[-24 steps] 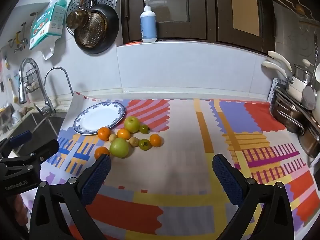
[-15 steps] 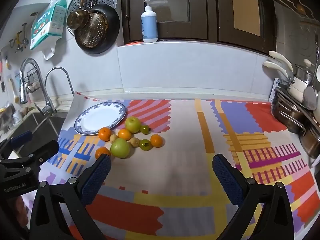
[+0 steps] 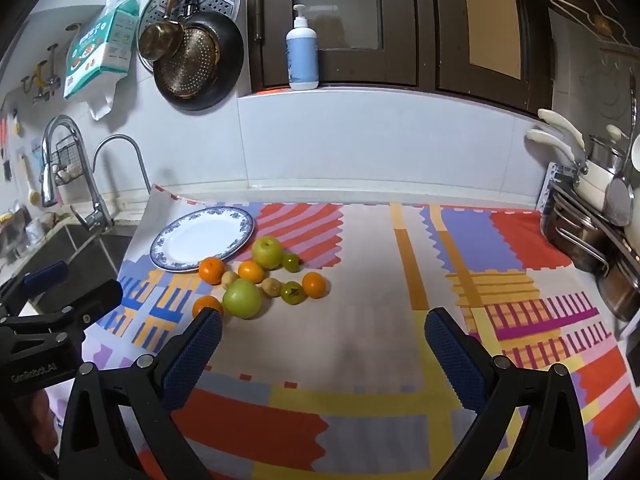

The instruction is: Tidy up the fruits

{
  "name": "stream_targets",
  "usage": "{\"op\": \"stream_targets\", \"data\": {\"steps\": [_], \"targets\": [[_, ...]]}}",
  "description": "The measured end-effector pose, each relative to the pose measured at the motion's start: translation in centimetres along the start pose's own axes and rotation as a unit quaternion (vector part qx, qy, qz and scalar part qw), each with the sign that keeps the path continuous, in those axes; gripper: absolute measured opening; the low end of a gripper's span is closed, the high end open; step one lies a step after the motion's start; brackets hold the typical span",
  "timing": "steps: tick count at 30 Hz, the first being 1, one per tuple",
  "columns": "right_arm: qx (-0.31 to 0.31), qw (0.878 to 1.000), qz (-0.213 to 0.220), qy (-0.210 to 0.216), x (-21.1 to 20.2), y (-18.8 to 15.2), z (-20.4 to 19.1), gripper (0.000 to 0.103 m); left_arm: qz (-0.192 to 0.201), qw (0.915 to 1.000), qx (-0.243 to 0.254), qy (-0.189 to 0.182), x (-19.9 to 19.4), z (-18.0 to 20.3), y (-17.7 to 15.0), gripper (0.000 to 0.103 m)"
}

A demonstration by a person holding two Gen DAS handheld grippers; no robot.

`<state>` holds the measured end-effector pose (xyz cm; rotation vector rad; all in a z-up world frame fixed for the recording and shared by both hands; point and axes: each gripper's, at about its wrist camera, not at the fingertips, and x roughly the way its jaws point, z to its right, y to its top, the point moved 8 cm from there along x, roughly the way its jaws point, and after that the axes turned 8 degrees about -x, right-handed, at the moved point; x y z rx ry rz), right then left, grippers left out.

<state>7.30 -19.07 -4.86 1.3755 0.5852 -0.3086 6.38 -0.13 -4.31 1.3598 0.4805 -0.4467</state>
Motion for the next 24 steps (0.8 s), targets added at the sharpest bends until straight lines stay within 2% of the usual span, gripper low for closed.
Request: {"op": "stream_targets", "data": {"steps": [24], "targets": [[-0.001,1.000,-0.001,0.000,0.02,0.08,-0.08,0.102,0.002,1.0000,-0.001,-0.001,-0.02,-0.10,0.03,0.103]]}}
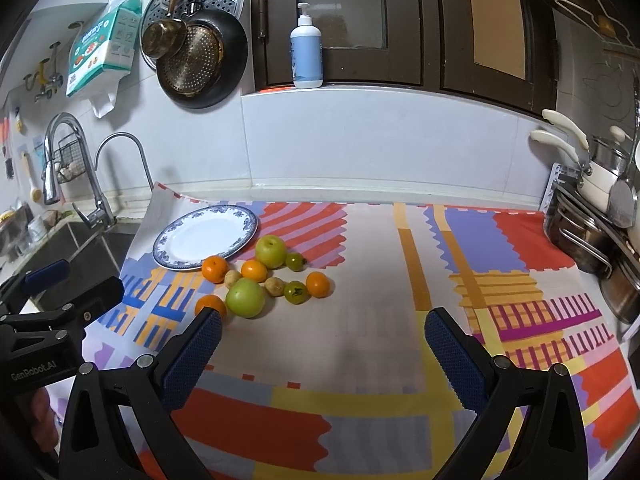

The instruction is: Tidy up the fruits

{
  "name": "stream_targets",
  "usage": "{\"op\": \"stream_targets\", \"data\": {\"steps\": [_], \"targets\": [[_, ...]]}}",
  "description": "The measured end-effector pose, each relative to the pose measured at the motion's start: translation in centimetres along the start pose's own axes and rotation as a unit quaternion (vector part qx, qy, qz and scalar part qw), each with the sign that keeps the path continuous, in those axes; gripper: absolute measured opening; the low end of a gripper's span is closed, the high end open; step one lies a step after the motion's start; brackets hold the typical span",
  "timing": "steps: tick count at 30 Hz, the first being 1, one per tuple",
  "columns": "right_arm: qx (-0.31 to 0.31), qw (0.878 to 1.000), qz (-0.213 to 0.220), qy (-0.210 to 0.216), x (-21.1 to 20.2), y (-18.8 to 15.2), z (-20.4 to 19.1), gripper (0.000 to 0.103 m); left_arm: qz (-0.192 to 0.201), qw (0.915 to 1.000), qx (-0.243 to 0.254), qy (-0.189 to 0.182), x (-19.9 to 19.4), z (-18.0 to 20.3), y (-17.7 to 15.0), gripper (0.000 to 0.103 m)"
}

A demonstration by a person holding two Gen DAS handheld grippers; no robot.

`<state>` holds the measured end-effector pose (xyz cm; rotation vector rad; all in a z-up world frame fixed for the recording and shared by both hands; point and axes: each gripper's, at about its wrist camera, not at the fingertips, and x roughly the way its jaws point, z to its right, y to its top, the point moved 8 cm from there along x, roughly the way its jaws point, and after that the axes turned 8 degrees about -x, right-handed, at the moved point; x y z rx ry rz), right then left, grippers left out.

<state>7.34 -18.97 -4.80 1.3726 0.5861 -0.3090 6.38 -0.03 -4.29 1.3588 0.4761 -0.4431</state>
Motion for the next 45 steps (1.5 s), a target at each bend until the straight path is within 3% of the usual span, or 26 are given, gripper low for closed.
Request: {"op": "stream_targets", "data": {"steps": [45], "targets": [[-0.010,1.000,-0.008,0.018,1.1,0.2,-1.0,0.102,-0.007,1.0000,0.002,0.004,1.2,-0.5,-0.3,0.103]]}}
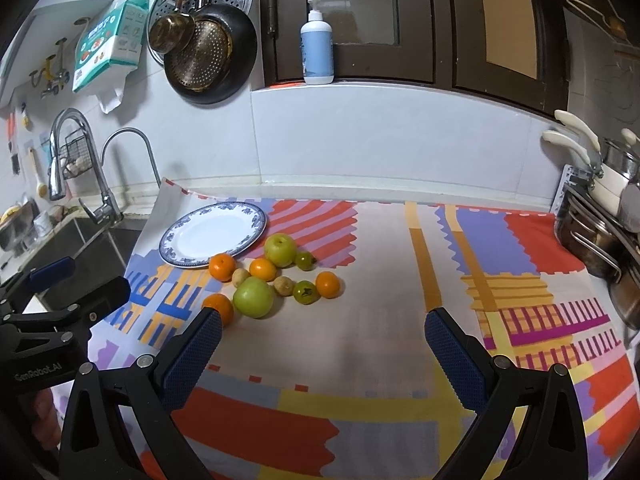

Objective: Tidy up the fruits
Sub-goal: 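Grasp the large orange with the left gripper while the right gripper grasps the green apple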

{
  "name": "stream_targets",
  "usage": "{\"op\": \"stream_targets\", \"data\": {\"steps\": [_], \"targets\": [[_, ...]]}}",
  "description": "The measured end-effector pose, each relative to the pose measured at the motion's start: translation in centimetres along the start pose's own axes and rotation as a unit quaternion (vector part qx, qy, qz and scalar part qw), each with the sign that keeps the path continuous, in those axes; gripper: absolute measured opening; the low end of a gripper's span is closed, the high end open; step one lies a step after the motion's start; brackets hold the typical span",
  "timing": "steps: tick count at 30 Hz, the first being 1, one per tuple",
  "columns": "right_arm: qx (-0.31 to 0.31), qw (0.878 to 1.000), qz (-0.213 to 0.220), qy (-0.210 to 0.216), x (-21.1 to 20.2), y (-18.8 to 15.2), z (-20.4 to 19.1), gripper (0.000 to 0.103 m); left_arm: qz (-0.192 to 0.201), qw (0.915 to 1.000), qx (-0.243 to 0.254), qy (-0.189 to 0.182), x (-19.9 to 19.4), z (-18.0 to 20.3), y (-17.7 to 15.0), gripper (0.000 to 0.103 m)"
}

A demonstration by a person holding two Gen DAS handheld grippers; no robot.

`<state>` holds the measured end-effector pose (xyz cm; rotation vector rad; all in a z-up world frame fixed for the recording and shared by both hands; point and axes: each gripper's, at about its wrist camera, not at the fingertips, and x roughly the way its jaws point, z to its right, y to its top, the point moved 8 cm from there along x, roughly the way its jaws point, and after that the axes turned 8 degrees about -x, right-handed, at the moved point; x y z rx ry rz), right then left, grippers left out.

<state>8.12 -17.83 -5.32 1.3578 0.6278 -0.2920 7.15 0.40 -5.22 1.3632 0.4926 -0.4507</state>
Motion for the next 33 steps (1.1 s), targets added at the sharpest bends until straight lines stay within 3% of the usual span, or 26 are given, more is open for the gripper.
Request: {"op": "stream_targets", "data": {"steps": [8,16,25,33], "targets": [[-0.027,0.999,0.000,0.020,2.4,0.4,-1.0,0.102,-0.003,0.9998,0.021,0.002,1.9,-0.4,-0.3,0.103],[-0.067,0.995,-0.014,0.067,6.4,1.1,-2.3,0.091,-0.019,0.9970,0.072,-0.021,4.9,0.4,-1.1,0.088],[-0.119,0.983,-0.055,0.128,11.0,-0.1,-4.4,0.078,-0.072,0.9916,0.097,-0.047,9.3,1.1,-2.8,0.069],[-0.164,0.969,-0.088,0.164,13.9,-1.6,-5.8,0.067,-0.113,0.9878,0.087,-0.063,12.1,1.0,-4.5,0.059]]}}
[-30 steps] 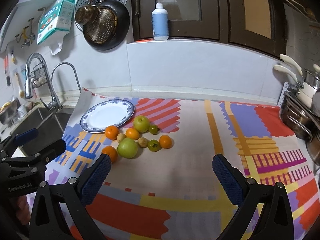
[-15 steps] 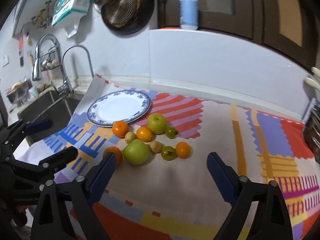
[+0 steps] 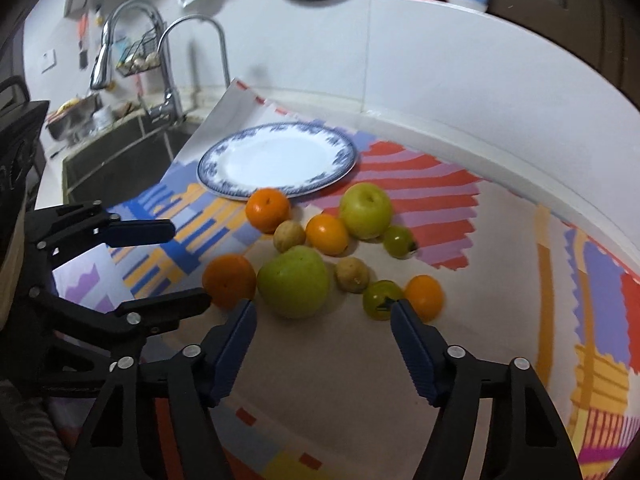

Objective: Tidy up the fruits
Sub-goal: 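Grasp the large orange with the left gripper while the right gripper grasps the green apple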

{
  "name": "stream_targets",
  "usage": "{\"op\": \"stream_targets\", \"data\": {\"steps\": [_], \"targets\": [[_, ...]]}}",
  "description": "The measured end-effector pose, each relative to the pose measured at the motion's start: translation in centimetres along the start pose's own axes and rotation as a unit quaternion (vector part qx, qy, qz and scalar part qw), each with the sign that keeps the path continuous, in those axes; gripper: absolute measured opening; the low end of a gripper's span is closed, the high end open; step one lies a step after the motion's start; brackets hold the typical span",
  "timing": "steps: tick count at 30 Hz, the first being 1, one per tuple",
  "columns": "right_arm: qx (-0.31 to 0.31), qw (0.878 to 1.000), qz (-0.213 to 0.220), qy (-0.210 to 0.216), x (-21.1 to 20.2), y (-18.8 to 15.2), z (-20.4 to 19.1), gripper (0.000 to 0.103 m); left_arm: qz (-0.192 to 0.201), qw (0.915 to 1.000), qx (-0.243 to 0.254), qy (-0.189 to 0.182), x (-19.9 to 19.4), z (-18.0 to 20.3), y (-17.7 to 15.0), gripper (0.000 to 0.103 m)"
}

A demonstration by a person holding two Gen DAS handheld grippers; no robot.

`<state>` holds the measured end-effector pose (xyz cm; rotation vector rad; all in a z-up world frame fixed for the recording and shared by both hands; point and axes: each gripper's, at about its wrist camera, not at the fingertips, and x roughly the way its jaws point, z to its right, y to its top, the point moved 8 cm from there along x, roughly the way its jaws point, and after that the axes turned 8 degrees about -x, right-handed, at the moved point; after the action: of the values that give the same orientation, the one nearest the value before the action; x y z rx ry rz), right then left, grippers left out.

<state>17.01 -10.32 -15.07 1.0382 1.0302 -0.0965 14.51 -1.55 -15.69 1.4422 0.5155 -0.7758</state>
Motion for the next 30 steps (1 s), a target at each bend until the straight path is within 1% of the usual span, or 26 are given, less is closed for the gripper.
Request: {"op": "stream_targets", "data": {"steps": [6,7,8,10,14,23,27,30], "targets": [[-0.001,1.000,-0.010,0.009,0.9,-0.3,0.1,0.064,-0.017,0.9998,-0.001,-0.012,1.4,0.2,-0.1,0.052],[-0.001,1.000,-0.011,0.010,1.0,-0.4,0.2,0.064,-0.021,0.9997,-0.003,-0.015,1.7,0.3,-0.2,0.047],[0.000,1.000,-0.012,0.011,1.1,-0.4,0.2,0.064,-0.026,0.9995,-0.005,-0.020,1.9,0.4,-0.2,0.045],[-0.001,1.000,-0.013,0.016,1.2,-0.4,0.1,0.064,-0.029,0.9993,-0.009,-0.021,2.2,0.4,-0.2,0.044],[-0.003,1.000,-0.013,0.019,1.5,-0.4,0.0,0.064,-0.031,0.9990,-0.017,-0.029,2.3,0.3,-0.2,0.040],[-0.013,1.000,-0.001,0.025,1.7,0.6,-0.7,0.063,-0.016,0.9991,-0.040,0.002,0.6,-1.3,0.3,0.040],[-0.026,0.999,0.001,0.029,2.4,1.1,-1.5,0.057,-0.007,0.9985,-0.053,0.016,0.1,-2.3,0.6,0.040],[-0.028,0.999,0.000,0.031,3.0,1.3,-1.8,0.056,-0.005,0.9978,-0.062,0.023,-0.1,-2.9,0.6,0.040]]}}
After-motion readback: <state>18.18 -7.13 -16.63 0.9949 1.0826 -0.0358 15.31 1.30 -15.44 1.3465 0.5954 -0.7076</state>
